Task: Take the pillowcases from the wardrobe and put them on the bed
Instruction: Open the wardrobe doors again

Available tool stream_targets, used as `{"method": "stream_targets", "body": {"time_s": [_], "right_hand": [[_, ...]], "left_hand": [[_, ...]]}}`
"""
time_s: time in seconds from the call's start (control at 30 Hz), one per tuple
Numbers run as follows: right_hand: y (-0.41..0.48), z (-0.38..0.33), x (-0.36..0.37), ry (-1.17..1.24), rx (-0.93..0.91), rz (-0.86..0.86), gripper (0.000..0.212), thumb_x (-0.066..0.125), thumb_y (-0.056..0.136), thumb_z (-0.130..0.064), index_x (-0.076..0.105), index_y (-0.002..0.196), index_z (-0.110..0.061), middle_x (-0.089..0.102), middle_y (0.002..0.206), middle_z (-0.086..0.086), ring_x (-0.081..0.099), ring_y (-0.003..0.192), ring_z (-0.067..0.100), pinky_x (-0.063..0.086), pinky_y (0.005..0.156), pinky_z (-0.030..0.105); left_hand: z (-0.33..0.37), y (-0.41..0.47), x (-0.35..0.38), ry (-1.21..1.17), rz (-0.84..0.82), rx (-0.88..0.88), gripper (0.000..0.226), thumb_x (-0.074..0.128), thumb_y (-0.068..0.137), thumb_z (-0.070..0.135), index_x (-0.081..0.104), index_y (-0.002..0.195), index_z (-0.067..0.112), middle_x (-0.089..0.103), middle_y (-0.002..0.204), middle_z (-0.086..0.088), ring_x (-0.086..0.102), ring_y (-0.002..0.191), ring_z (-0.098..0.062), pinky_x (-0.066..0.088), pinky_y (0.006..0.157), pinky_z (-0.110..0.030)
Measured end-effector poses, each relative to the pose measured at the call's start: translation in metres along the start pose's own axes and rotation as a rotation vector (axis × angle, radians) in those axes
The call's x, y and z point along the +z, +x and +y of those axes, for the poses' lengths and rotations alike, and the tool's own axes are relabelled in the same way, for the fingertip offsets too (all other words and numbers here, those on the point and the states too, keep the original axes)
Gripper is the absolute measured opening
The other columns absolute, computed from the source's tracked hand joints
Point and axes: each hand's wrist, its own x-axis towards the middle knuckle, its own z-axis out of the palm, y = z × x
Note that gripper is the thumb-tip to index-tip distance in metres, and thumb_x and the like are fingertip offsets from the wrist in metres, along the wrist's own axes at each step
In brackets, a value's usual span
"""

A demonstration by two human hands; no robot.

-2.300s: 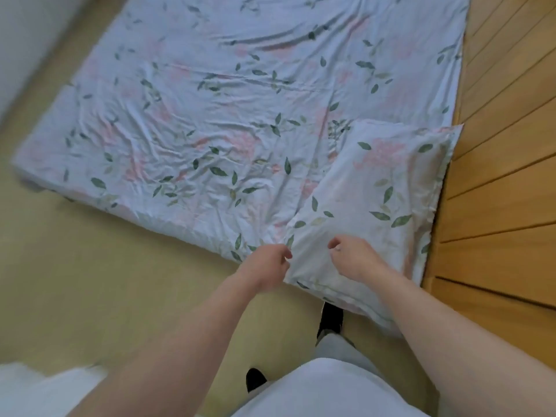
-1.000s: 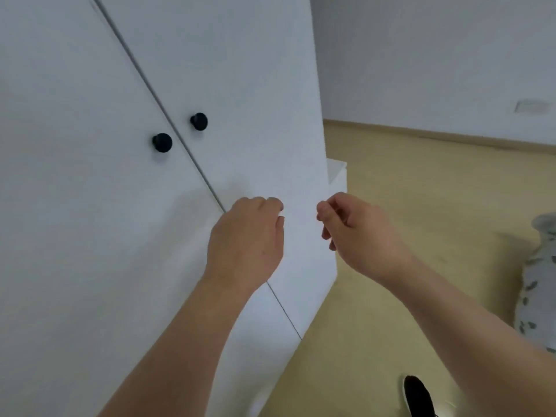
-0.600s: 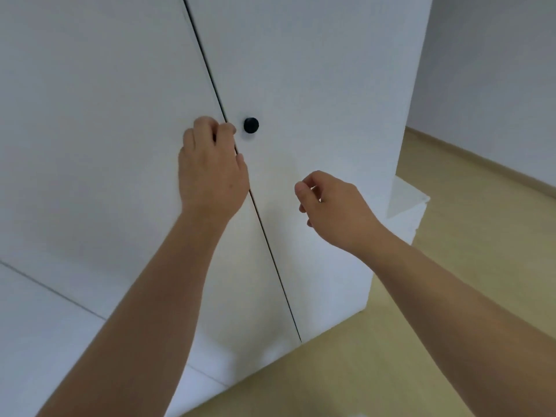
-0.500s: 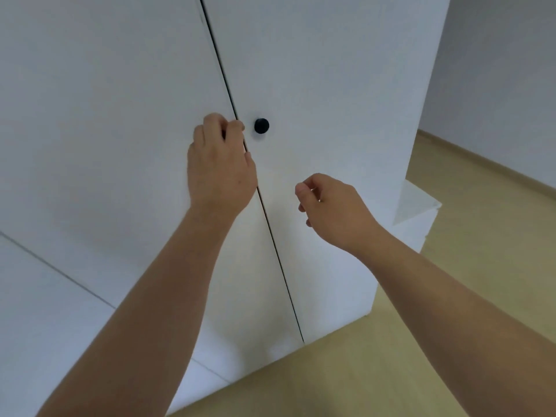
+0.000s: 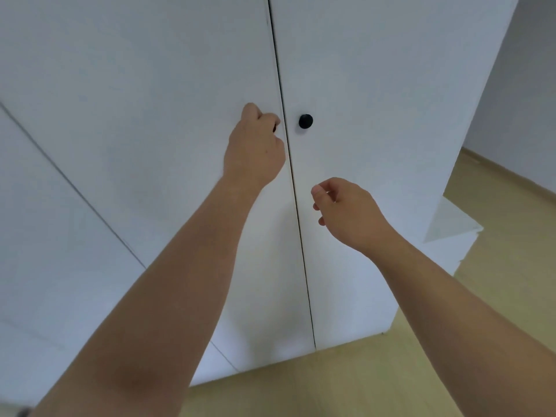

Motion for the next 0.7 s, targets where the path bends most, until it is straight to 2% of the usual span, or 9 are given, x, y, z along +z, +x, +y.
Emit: {"method": "stream_targets", "body": {"time_s": [0.1,0.23,0.33,0.43,0.47,0.6,0.7], "right_hand": [[-0.003,-0.002,0.004,0.006,-0.018,-0.017,0.032,0.043,0.104,-0.042,0.065,0.113,-0.02,0.071,0.101,-0.005,0.071,0.092,0.018,0.054,0.079,0.032],[-0.008,0.0,0.004,0.04,-0.061,0.015,0.025,0.046,0.104,-0.038,0.064,0.116,-0.024,0.068,0.105,-0.012,0.066,0.095,0.009,0.041,0.069,0.012],[-0.012,-0.003,0.003,0.115,-0.114,0.05,0.029,0.05,0.104,-0.033,0.063,0.128,-0.024,0.066,0.115,-0.015,0.061,0.092,-0.003,0.037,0.074,0.003],[-0.015,-0.011,0.005,0.223,-0.178,-0.009,0.037,0.05,0.105,-0.032,0.058,0.141,-0.025,0.067,0.129,-0.014,0.061,0.109,-0.002,0.038,0.085,0.002],[-0.016,-0.014,0.006,0.246,-0.206,-0.05,0.037,0.049,0.106,-0.032,0.057,0.141,-0.025,0.068,0.127,-0.017,0.062,0.112,-0.004,0.04,0.086,0.001],[-0.021,-0.019,0.012,0.243,-0.288,-0.108,0.029,0.044,0.108,-0.032,0.065,0.127,-0.03,0.071,0.1,-0.021,0.06,0.095,-0.011,0.041,0.074,-0.001],[-0.022,-0.018,0.012,0.237,-0.277,-0.106,0.028,0.045,0.107,-0.032,0.068,0.124,-0.031,0.072,0.098,-0.019,0.063,0.091,-0.007,0.043,0.074,0.005]], "left_hand": [[0.006,-0.003,-0.006,-0.021,0.009,-0.05,0.031,0.051,0.092,0.014,0.069,0.117,0.014,0.053,0.119,-0.006,0.059,0.09,-0.024,0.045,0.077,-0.027],[0.014,-0.025,-0.014,-0.078,0.132,-0.055,0.023,0.056,0.087,0.017,0.073,0.102,0.016,0.051,0.099,0.003,0.053,0.073,-0.014,0.048,0.071,-0.025],[0.021,-0.051,-0.024,-0.156,0.278,-0.051,0.016,0.059,0.079,0.013,0.073,0.084,0.014,0.054,0.086,0.003,0.052,0.061,-0.009,0.043,0.063,-0.016],[0.025,-0.078,-0.038,-0.2,0.36,-0.03,0.012,0.061,0.077,0.01,0.073,0.078,0.012,0.056,0.081,0.002,0.05,0.06,-0.006,0.039,0.061,-0.007],[0.025,-0.085,-0.042,-0.214,0.377,-0.028,0.011,0.063,0.076,0.009,0.073,0.078,0.012,0.056,0.08,0.003,0.051,0.06,-0.006,0.039,0.062,-0.006],[0.028,-0.102,-0.053,-0.244,0.424,-0.033,0.012,0.065,0.078,0.004,0.074,0.078,0.012,0.06,0.08,-0.001,0.057,0.063,-0.012,0.045,0.063,-0.01],[0.032,-0.114,-0.058,-0.289,0.428,-0.074,0.013,0.064,0.084,0.007,0.074,0.09,0.012,0.065,0.087,-0.001,0.063,0.073,-0.011,0.053,0.07,-0.019]]}}
